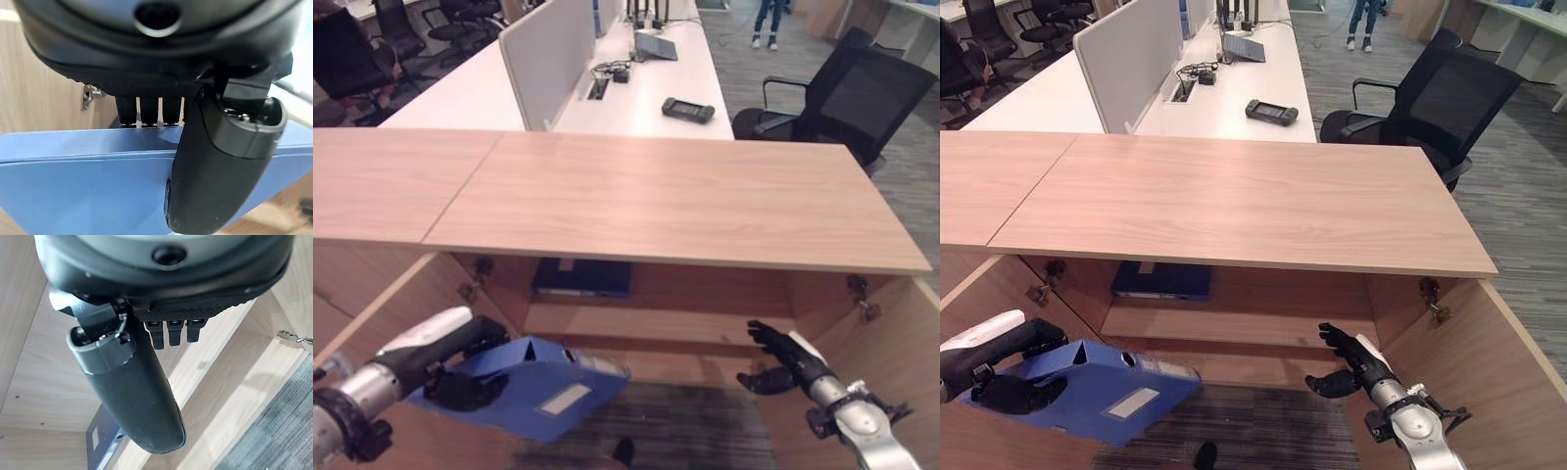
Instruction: Put the empty folder in the office cabinet
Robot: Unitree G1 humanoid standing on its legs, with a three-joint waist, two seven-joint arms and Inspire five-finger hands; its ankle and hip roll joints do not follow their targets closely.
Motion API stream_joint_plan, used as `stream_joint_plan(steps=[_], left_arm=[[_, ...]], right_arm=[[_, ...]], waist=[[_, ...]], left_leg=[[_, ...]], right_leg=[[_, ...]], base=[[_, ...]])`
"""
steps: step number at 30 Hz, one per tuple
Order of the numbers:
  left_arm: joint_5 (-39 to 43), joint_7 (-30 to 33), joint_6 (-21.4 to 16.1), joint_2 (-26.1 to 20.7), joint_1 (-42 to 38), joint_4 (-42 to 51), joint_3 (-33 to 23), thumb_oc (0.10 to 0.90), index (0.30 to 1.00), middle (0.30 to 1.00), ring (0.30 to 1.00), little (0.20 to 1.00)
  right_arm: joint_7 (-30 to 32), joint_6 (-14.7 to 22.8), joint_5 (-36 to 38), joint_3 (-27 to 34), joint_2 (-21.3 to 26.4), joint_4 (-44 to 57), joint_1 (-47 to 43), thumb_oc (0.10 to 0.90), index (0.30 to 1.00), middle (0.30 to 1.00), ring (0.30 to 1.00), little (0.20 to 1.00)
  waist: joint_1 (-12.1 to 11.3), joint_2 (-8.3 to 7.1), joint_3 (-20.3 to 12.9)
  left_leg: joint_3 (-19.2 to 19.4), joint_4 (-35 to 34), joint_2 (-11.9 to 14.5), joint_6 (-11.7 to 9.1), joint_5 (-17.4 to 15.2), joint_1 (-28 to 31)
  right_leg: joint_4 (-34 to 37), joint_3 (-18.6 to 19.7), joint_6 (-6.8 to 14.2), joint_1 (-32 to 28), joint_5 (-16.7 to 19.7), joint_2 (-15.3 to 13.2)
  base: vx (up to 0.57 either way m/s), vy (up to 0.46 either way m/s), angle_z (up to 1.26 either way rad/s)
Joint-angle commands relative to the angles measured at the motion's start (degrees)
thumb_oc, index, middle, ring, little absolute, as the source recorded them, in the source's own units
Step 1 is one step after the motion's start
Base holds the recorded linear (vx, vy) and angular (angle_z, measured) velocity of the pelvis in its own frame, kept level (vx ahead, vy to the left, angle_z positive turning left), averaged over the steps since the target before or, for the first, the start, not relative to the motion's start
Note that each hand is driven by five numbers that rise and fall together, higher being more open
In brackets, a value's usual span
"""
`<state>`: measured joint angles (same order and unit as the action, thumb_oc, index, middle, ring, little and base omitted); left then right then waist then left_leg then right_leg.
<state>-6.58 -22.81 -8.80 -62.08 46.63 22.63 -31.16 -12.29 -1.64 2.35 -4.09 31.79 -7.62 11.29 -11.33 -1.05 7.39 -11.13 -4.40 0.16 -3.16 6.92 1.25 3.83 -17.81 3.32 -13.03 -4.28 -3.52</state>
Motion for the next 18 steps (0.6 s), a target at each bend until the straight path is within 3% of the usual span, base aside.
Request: stream_joint_plan(steps=[1, 6, 10, 18], left_arm=[[-8.05, 7.64, -3.45, -3.33, -1.29, 0.09, -6.62, 0.4, 0.3, 0.3, 0.3, 0.3], [-9.84, 10.36, -3.96, 0.33, -6.93, 3.16, -2.03, 0.4, 0.3, 0.3, 0.3, 0.3], [-13.62, 13.82, -3.43, 4.0, -12.55, 3.64, 0.98, 0.4, 0.3, 0.3, 0.3, 0.3], [-16.47, 17.53, -2.94, 6.78, -20.11, 2.93, 7.13, 0.4, 0.3, 0.3, 0.3, 0.3]], right_arm=[[-0.55, 4.5, 3.39, -3.18, 2.58, 3.8, -6.67, 0.8, 0.9, 0.9, 0.9, 0.9], [-3.3, 4.69, 6.5, -9.95, 2.13, 7.3, -10.34, 0.8, 0.9, 0.9, 0.9, 0.9], [-6.6, 3.46, 7.23, -19.82, 0.38, 7.75, -17.12, 0.8, 0.9, 0.9, 0.9, 0.9], [-6.21, 3.59, 10.82, -28.44, -4.79, 9.29, -25.61, 0.8, 0.9, 0.9, 0.9, 0.9]], waist=[[0.05, -1.63, -3.18], [-0.63, -2.22, -3.0], [-1.84, -2.89, -2.82], [-3.03, -3.63, -2.97]], left_leg=[[-0.94, -0.32, 0.59, 0.99, -4.59, 0.33], [-0.84, -0.36, 0.75, 0.9, -4.65, 0.42], [-0.89, -0.35, 0.94, 0.71, -4.6, 0.51], [-0.87, -0.41, 1.4, 0.44, -4.21, 0.19]], right_leg=[[-0.83, -1.54, 0.97, 3.51, 2.15, -0.61], [-0.69, -1.25, 0.72, 3.42, 2.15, -0.5], [-0.66, -1.19, 0.4, 3.23, 1.99, -0.25], [-0.73, -1.48, 0.1, 3.39, 1.9, -0.1]], base=[[0.0, 0.0, 0.0], [0.0, 0.0, 0.0], [-0.01, -0.03, -0.11], [-0.01, -0.022, 0.02]])
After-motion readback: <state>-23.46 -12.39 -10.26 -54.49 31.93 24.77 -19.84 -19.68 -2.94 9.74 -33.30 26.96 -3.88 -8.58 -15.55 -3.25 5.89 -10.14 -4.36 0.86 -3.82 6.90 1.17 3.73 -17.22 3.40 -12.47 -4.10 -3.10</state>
